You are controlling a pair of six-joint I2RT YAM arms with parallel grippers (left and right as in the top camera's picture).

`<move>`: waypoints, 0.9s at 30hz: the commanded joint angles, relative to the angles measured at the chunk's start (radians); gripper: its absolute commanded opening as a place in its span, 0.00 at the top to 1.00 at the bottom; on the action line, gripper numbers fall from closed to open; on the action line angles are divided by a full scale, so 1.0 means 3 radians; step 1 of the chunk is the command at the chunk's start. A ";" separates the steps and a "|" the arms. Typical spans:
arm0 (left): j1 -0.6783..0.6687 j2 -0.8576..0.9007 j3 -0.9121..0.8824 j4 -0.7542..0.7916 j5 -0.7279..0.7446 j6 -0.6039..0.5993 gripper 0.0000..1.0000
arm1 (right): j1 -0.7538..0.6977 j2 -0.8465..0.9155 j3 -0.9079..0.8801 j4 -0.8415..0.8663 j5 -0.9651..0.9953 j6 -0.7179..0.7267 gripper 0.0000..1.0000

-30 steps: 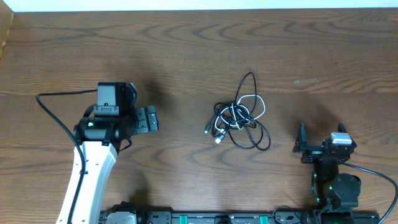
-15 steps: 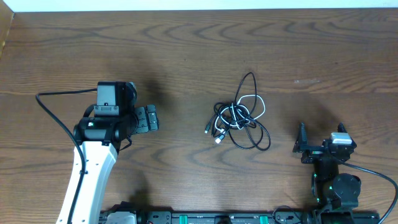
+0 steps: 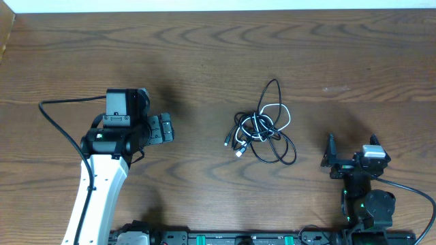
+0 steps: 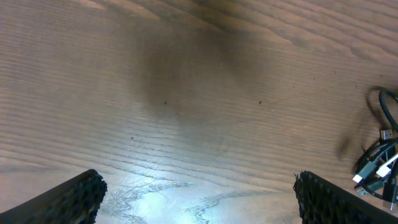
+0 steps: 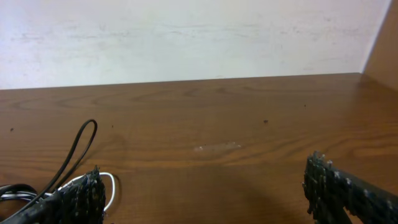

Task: Untangle cables
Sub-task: 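Raise the left arm and move it forward toward the cable bundle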

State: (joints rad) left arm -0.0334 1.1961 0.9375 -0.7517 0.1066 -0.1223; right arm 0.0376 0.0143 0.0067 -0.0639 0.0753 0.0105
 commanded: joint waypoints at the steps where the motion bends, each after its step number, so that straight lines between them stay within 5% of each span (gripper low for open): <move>1: 0.0014 0.0015 0.0089 0.0004 0.0022 0.0046 0.02 | -0.0020 -0.0028 -0.0004 -0.0015 -0.0010 -0.0039 0.01; 21: 0.0013 0.0015 0.0089 -0.0085 0.0060 0.0061 0.02 | -0.0020 -0.0025 -0.0004 -0.0015 -0.0010 -0.0039 0.01; 27: -0.0009 0.0015 0.0089 -0.0323 0.0497 0.0467 0.02 | -0.0020 -0.0027 -0.0004 -0.0015 -0.0010 -0.0039 0.01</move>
State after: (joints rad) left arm -0.0334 1.1961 0.9375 -0.8257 0.1516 -0.0761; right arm 0.0376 0.0143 0.0067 -0.0639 0.0753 0.0101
